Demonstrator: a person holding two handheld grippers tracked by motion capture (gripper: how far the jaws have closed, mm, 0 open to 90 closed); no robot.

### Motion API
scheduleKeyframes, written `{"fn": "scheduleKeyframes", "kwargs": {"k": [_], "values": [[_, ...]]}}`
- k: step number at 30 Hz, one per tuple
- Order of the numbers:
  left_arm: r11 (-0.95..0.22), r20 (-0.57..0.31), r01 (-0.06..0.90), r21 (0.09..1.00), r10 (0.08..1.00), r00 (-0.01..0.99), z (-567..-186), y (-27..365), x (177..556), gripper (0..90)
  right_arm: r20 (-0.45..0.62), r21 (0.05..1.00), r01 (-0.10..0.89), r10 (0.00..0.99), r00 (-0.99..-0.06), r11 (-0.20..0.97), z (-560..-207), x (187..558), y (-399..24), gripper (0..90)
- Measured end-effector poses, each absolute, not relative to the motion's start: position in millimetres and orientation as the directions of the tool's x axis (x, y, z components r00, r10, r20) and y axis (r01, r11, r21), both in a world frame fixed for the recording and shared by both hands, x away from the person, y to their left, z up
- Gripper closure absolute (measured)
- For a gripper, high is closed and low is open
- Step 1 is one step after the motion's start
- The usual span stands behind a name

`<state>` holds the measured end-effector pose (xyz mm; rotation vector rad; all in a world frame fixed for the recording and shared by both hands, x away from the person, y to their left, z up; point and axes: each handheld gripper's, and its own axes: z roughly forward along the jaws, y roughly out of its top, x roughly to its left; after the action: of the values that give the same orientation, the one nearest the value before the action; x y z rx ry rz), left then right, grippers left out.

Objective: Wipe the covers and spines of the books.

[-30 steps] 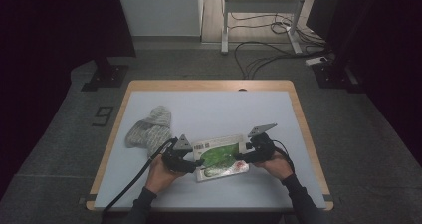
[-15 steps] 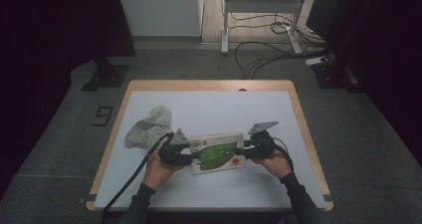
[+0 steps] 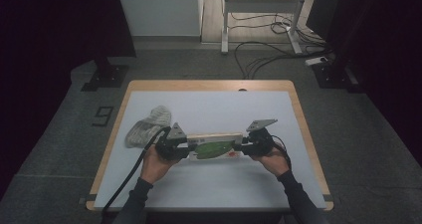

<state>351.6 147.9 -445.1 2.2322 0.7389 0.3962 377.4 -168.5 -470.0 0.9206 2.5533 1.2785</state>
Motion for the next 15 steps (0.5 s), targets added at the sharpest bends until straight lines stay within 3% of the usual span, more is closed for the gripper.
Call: {"fn": "scheduleKeyframes", "kwargs": {"k": [15], "values": [[-0.552, 0.080, 0.375, 0.745, 0.632, 0.771, -439.3, 154.8, 375.8, 59.0, 0.094, 0.792, 0.436, 0.620, -0.779, 0.428, -465.4, 393.6, -157.5, 59.6]]}}
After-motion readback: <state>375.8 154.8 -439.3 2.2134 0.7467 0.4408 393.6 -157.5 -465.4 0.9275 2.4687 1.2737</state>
